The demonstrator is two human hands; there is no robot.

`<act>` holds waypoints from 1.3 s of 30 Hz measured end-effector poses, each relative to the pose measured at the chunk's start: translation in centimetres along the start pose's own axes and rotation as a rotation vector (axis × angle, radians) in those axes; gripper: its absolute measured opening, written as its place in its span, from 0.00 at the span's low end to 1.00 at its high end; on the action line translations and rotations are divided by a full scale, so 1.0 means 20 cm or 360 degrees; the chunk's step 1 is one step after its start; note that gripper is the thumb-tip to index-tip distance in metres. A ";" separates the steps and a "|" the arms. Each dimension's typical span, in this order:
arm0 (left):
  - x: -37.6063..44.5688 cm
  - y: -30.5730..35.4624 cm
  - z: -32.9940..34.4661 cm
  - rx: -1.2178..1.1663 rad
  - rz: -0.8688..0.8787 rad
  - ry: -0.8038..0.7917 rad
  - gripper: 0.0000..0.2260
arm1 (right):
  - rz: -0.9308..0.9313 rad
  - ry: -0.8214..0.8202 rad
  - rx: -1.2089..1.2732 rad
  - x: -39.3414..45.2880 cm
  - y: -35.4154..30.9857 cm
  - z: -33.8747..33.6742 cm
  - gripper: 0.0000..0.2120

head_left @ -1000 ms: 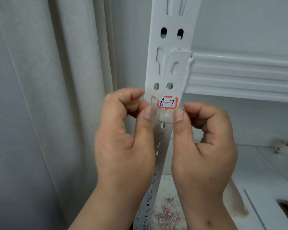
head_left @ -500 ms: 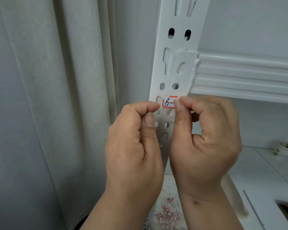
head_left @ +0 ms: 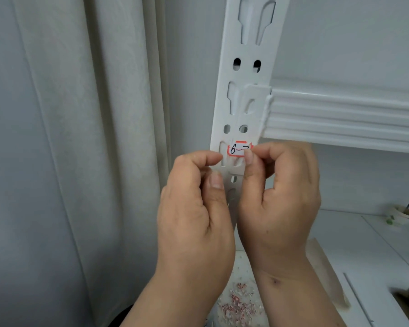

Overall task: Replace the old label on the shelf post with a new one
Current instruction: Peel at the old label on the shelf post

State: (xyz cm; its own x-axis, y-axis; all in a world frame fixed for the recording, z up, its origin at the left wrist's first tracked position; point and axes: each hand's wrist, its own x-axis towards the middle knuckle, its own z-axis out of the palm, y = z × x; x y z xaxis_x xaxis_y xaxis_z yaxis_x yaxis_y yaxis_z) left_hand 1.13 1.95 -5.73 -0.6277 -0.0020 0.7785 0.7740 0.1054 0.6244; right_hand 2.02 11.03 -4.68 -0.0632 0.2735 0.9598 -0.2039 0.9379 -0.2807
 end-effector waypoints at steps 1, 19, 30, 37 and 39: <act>0.00 0.00 0.00 -0.0005 0.0002 -0.0004 0.09 | 0.0014 0.0011 0.0017 -0.01 -0.01 0.00 0.03; -0.01 -0.02 0.01 -0.0008 -0.0141 -0.0086 0.13 | -0.0066 0.0078 -0.0044 0.01 0.03 0.03 0.05; -0.03 -0.03 -0.02 -0.0006 -0.0169 -0.0120 0.08 | -0.0041 0.0062 0.0034 0.00 0.00 -0.01 0.03; -0.03 -0.04 -0.01 -0.0016 -0.0169 -0.0107 0.09 | -0.0069 0.0102 -0.0037 0.01 0.02 0.01 0.05; -0.03 -0.05 -0.01 -0.0016 -0.0175 -0.0112 0.09 | -0.0055 0.0117 -0.0063 0.01 0.02 0.02 0.06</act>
State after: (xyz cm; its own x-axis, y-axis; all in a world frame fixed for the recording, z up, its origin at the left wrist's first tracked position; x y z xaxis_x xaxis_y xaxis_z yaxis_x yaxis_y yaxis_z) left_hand 0.79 1.68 -6.78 -0.7128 0.0567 0.6991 0.7008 0.0983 0.7065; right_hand 1.61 11.44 -4.71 0.0155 0.2542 0.9670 -0.1661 0.9544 -0.2482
